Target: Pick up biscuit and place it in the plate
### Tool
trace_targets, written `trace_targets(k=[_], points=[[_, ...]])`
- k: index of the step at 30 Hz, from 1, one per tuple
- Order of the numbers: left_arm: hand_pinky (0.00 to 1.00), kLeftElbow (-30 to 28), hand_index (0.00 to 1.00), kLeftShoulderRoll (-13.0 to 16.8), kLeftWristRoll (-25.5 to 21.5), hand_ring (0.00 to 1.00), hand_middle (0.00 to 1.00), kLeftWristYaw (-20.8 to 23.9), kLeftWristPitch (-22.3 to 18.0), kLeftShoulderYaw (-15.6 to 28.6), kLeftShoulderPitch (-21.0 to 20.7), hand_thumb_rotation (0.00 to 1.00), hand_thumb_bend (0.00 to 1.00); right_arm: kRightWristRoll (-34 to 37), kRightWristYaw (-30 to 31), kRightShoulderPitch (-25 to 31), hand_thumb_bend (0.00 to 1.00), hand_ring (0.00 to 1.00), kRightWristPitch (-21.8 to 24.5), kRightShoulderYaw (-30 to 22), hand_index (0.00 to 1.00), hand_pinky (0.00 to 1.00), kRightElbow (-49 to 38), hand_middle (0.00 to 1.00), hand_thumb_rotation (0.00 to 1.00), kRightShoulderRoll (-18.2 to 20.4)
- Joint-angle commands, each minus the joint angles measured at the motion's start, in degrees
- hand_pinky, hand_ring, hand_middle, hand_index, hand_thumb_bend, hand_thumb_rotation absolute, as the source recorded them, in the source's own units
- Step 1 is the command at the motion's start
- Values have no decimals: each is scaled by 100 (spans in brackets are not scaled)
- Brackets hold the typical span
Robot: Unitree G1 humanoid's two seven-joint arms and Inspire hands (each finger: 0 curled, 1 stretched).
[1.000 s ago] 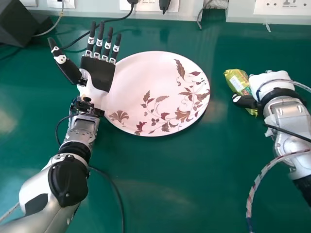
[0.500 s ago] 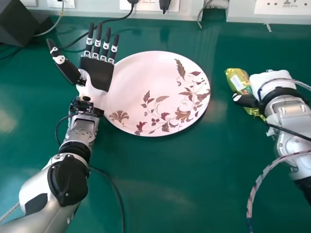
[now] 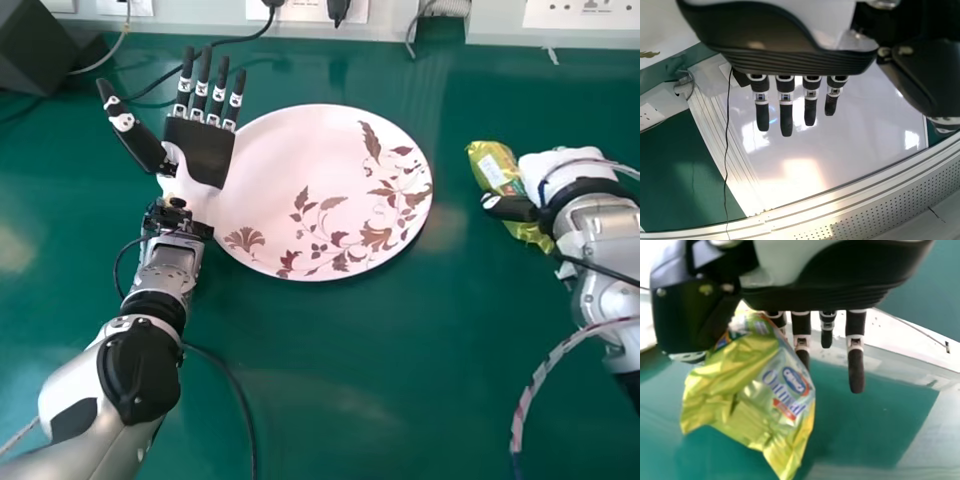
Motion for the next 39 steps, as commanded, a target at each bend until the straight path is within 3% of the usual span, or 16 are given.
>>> trace_targets(k=[1,30,39], points=[[80,65,99,-59,15,83,94,34,-35,3,165,63,100,46,8,47,47,50,-21,-96,48,35,-110,48,0,-126],[81,60,100,-98,238,86,95,241,-387,-65,150,63,100,25,362,-25,47,52,10,-428,48,37,-1038,50,0,-137],[83,67,99,-89,263,84,94,243,-322,-71,146,63,100,15,289,36,47,52,-89,-491,48,38,-1310,50,0,-113]])
